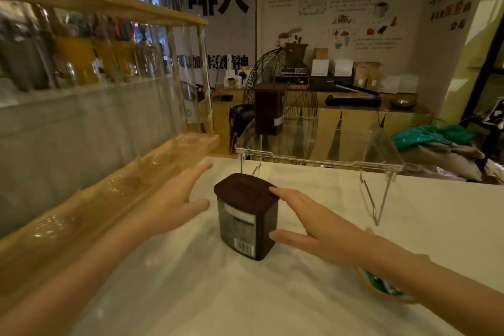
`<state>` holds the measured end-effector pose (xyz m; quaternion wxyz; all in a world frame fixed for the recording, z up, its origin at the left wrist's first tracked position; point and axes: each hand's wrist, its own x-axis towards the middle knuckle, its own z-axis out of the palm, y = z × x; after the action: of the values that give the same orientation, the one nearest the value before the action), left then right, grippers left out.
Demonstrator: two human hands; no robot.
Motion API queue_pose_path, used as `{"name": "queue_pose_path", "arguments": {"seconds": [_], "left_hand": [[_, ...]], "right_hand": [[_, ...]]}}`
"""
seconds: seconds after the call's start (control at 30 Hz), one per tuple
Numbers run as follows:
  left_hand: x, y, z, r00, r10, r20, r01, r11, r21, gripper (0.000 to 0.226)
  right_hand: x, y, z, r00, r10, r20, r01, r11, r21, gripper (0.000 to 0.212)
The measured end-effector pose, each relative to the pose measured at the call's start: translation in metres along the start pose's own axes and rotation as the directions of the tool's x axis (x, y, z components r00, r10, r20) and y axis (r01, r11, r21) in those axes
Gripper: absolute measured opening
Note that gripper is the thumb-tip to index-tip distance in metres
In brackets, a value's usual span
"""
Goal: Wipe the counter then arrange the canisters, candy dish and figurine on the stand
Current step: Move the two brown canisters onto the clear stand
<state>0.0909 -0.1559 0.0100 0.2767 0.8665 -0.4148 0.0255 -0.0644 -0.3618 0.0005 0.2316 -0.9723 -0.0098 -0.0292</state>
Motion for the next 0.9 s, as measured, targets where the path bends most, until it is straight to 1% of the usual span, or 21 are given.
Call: {"name": "queue_pose_path", "arguments": {"seconds": [0.03, 0.07, 0.13, 0.17, 0.23, 0.3, 0.43, 0.53, 0.63, 0.7, 0.83, 0.9], "left_hand": [[-0.007, 0.003, 0.008, 0.996, -0.074, 0.053, 0.080, 0.988, -0.130, 0.072], [-0.012, 0.006, 0.016, 0.988, -0.117, 0.103, 0.139, 0.960, -0.243, 0.077], [-0.019, 0.013, 0.028, 0.973, -0.166, 0.161, 0.217, 0.895, -0.390, 0.084], [-0.021, 0.016, 0.034, 0.970, -0.185, 0.161, 0.238, 0.868, -0.436, 0.087], [-0.023, 0.024, 0.043, 0.969, -0.221, 0.113, 0.248, 0.835, -0.492, 0.093], [-0.026, 0.029, 0.052, 0.967, -0.249, 0.048, 0.239, 0.830, -0.503, 0.098], [-0.030, 0.038, 0.064, 0.974, -0.220, -0.058, 0.168, 0.868, -0.467, 0.100], [-0.027, 0.041, 0.073, 0.971, -0.221, -0.095, 0.149, 0.863, -0.483, 0.106], [-0.023, 0.044, 0.081, 0.961, -0.253, -0.113, 0.169, 0.859, -0.483, 0.115], [-0.019, 0.048, 0.079, 0.959, -0.253, -0.127, 0.155, 0.845, -0.512, 0.111], [-0.014, 0.056, 0.057, 0.962, -0.225, -0.153, 0.121, 0.858, -0.499, 0.083], [-0.011, 0.057, 0.041, 0.966, -0.209, -0.153, 0.109, 0.864, -0.491, 0.080]], "right_hand": [[0.002, -0.001, 0.002, 1.000, 0.007, -0.030, -0.007, 1.000, 0.020, 0.072], [0.003, -0.001, 0.003, 0.998, 0.013, -0.059, -0.011, 0.999, 0.036, 0.070], [0.005, -0.001, 0.007, 0.994, 0.017, -0.104, -0.009, 0.997, 0.078, 0.067], [0.007, 0.000, 0.009, 0.992, 0.014, -0.123, -0.002, 0.995, 0.101, 0.065], [0.008, 0.000, 0.013, 0.988, 0.006, -0.154, 0.017, 0.989, 0.148, 0.063], [0.009, -0.001, 0.015, 0.983, 0.012, -0.181, 0.025, 0.980, 0.198, 0.059], [0.012, -0.003, 0.017, 0.963, 0.032, -0.266, 0.049, 0.955, 0.294, 0.048], [0.014, -0.004, 0.018, 0.949, 0.048, -0.311, 0.068, 0.934, 0.350, 0.041], [0.012, -0.006, 0.017, 0.935, 0.034, -0.353, 0.097, 0.934, 0.344, 0.039], [0.012, -0.008, 0.016, 0.918, 0.025, -0.396, 0.115, 0.939, 0.325, 0.037], [0.011, -0.015, 0.009, 0.883, -0.010, -0.469, 0.180, 0.930, 0.321, 0.032], [0.012, -0.019, 0.000, 0.872, -0.050, -0.487, 0.232, 0.918, 0.321, 0.033]]}}
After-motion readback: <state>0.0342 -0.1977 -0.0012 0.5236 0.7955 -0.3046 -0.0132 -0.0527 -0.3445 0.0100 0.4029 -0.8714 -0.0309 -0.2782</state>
